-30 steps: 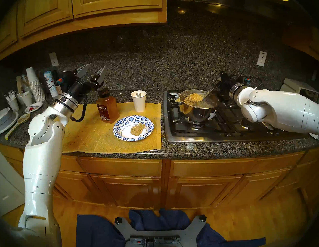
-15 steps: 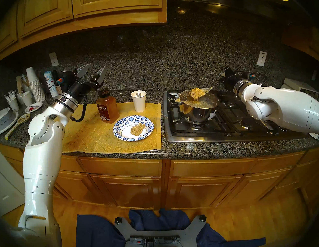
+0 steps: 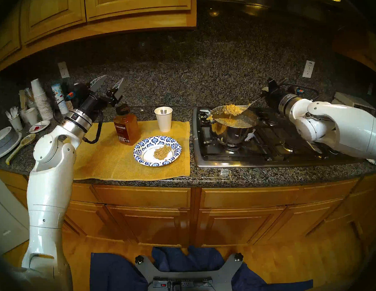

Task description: Scoop oatmeal into bowl, add cinnamon, and put a spoon inside bowl

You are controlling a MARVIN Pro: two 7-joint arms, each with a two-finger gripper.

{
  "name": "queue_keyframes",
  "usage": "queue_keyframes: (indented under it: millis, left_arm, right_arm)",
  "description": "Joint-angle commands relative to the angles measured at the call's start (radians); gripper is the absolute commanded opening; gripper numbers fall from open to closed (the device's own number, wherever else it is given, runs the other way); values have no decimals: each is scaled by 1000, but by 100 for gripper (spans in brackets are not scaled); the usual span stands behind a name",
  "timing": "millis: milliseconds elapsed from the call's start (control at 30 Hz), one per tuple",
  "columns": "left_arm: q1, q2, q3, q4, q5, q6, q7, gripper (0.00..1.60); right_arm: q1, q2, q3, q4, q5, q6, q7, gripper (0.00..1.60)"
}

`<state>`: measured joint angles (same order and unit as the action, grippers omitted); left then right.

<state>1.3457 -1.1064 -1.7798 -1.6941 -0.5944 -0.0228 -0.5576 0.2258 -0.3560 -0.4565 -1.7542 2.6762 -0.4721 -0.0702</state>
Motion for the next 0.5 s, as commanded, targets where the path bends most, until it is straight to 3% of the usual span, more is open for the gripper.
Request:
queue_keyframes:
  millis: [0, 467]
  left_arm:
    - [-34, 0, -6, -23, -8, -11, -1, 160]
    - [-33, 1, -6, -23, -8, -11, -1, 160]
  right_arm:
    - [40, 12, 36, 21, 5, 13, 20, 0]
    - [54, 1, 46, 45, 18, 31, 28, 0]
